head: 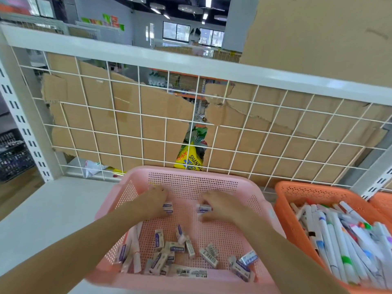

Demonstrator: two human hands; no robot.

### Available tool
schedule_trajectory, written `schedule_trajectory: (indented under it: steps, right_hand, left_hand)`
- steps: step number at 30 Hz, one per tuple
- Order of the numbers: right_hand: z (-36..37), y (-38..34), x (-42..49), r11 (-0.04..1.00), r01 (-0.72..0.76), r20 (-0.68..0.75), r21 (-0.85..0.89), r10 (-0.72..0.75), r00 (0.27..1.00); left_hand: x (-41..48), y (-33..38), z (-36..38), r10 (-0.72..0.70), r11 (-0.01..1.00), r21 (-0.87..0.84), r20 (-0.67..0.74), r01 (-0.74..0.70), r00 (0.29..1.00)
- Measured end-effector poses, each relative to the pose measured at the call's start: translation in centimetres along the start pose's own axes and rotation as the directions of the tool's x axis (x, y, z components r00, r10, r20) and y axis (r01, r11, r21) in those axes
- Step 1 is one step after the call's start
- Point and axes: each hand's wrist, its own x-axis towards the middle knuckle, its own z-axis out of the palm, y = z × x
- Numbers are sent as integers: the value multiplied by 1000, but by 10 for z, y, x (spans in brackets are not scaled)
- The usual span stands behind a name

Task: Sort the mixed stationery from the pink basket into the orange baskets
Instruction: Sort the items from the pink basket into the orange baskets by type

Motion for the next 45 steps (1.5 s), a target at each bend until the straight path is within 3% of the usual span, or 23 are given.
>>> schedule_trajectory:
  steps: [10,20,25,30,40,45]
  right_hand:
    - [0,3,1,998,52,-48,-24,-54,997]
    - [-49,12,-44,997,-75,-258,28,80,963]
    - [-54,18,-94,978,-168,-462,124,207,862]
    - [-46,24,-147,942,-241,-640,235,336,691]
    - [-12,64,-255,846,-439,-699,303,510,501]
    - [-4,87,-306,813,-498,-714,300,538,448]
  left_hand:
    - [-3,2,-2,29,997,77,-22,-27,999]
    - [-21,20,-31,154,988,39,-222,-149,963]
    - [-36,35,-46,194,976,-17,-361,-215,912]
    - [-50,51,-52,225,953,-78,-468,-294,855]
    - [-55,107,-55,310,925,-52,-474,-377,824]
    - [-51,145,-52,364,911,2,-475,-413,801]
